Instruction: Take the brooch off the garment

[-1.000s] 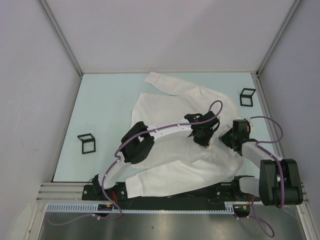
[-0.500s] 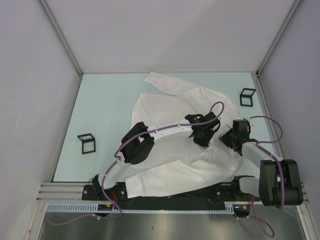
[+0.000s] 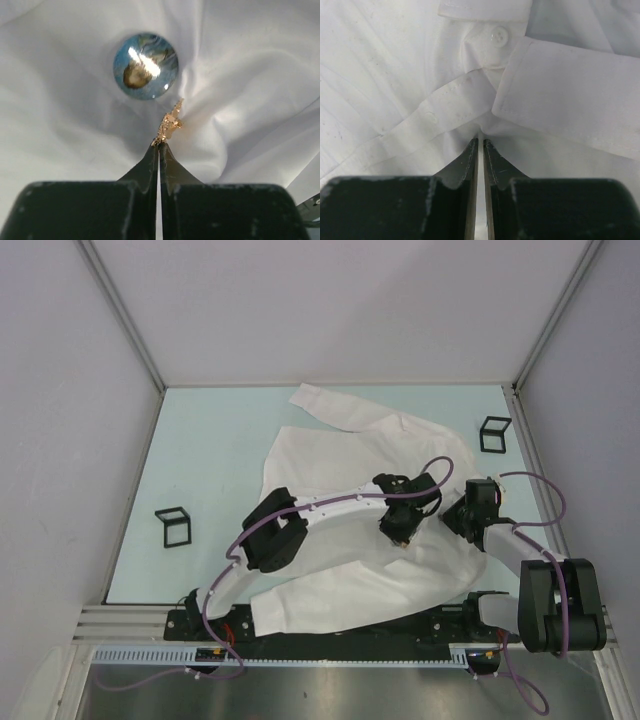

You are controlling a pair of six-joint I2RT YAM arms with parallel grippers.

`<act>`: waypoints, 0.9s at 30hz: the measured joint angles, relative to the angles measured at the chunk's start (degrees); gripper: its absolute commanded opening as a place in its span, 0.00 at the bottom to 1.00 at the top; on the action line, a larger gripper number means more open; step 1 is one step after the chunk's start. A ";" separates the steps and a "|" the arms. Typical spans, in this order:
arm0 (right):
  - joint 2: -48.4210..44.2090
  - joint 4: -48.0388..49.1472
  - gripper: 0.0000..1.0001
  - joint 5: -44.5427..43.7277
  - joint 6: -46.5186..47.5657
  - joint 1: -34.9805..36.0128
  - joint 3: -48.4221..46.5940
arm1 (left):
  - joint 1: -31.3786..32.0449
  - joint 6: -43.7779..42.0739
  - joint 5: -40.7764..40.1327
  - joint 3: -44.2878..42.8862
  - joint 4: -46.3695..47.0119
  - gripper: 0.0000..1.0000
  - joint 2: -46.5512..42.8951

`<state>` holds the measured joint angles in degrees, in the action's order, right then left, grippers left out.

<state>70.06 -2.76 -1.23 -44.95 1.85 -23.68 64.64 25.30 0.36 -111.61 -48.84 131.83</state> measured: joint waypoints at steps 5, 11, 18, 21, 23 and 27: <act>0.00 0.11 0.15 0.15 1.09 0.00 0.00 | 0.11 -0.52 -2.29 3.93 -1.09 0.00 -4.17; -1.40 -0.85 0.20 1.11 4.81 0.02 -0.07 | -2.01 -0.46 -3.26 10.62 2.93 0.00 -13.51; -6.45 -3.32 0.33 5.64 11.65 1.77 -1.75 | -8.96 -0.61 0.57 27.78 17.33 0.00 -32.65; -8.31 -3.82 0.45 9.86 15.17 4.81 -3.82 | -11.91 -1.20 4.87 37.29 23.19 0.00 -41.83; -8.94 -4.46 0.52 13.05 17.79 7.96 -5.73 | -14.08 -1.64 8.74 42.75 26.58 0.00 -47.01; -9.46 -5.07 0.57 19.56 20.57 14.88 -9.03 | -18.03 -2.51 15.08 49.11 30.86 0.00 -53.05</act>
<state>60.60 -7.84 18.33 -24.38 16.73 -32.71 46.61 22.79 15.44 -62.50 -17.98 78.78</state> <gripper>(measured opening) 0.549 0.005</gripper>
